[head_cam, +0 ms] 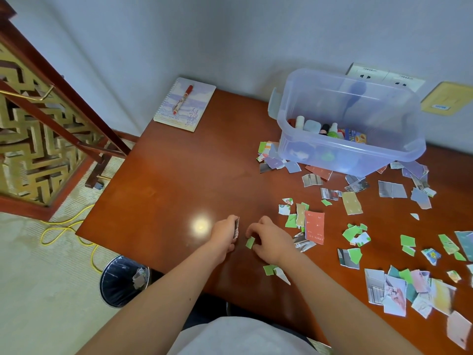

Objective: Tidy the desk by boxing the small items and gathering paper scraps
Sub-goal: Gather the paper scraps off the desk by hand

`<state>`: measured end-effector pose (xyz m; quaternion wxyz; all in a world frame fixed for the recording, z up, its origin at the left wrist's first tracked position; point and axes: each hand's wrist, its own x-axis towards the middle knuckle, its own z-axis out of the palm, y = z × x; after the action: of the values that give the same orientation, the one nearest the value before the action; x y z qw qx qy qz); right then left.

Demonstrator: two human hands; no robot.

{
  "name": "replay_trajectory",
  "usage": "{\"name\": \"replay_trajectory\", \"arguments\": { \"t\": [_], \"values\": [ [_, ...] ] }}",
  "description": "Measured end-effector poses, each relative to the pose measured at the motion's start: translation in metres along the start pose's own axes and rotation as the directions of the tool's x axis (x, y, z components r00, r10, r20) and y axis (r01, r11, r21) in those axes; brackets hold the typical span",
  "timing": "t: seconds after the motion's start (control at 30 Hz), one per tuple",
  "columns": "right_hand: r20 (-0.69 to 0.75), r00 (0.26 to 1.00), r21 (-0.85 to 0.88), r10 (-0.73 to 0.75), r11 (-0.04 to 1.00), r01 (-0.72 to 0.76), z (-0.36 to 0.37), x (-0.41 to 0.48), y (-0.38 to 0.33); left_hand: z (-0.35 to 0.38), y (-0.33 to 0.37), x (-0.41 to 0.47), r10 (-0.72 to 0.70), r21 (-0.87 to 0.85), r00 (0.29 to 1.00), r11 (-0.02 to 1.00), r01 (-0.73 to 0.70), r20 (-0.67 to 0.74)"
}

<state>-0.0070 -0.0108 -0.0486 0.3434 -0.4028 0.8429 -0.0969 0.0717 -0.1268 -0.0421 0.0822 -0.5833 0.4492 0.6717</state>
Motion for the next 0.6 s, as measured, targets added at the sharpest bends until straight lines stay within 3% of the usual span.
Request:
{"name": "replay_trajectory", "arguments": {
  "t": [0.37,0.4,0.47,0.53,0.6],
  "values": [
    [0.016,1.0,-0.1,-0.004,0.995,0.006,-0.004,0.006,-0.002,-0.005,0.0,-0.001,-0.057,-0.051,0.997,0.997,0.06,0.055],
    [0.005,1.0,-0.045,0.027,0.999,-0.027,-0.005,0.007,-0.001,-0.005,0.0,-0.001,-0.07,-0.076,0.995,0.994,0.075,0.065],
    [-0.022,0.989,0.251,0.145,0.958,-0.135,-0.011,0.011,0.0,-0.003,0.003,0.001,-0.091,-0.141,0.992,0.985,0.103,0.087],
    [-0.009,0.97,0.611,0.244,0.769,-0.188,-0.025,0.013,-0.005,0.0,0.009,0.002,-0.104,-0.205,0.988,0.971,0.126,0.118],
    [0.0,0.967,0.776,0.255,0.61,-0.161,-0.041,0.012,-0.011,0.004,0.017,0.004,-0.11,-0.263,0.979,0.953,0.153,0.169]
  ]
}}
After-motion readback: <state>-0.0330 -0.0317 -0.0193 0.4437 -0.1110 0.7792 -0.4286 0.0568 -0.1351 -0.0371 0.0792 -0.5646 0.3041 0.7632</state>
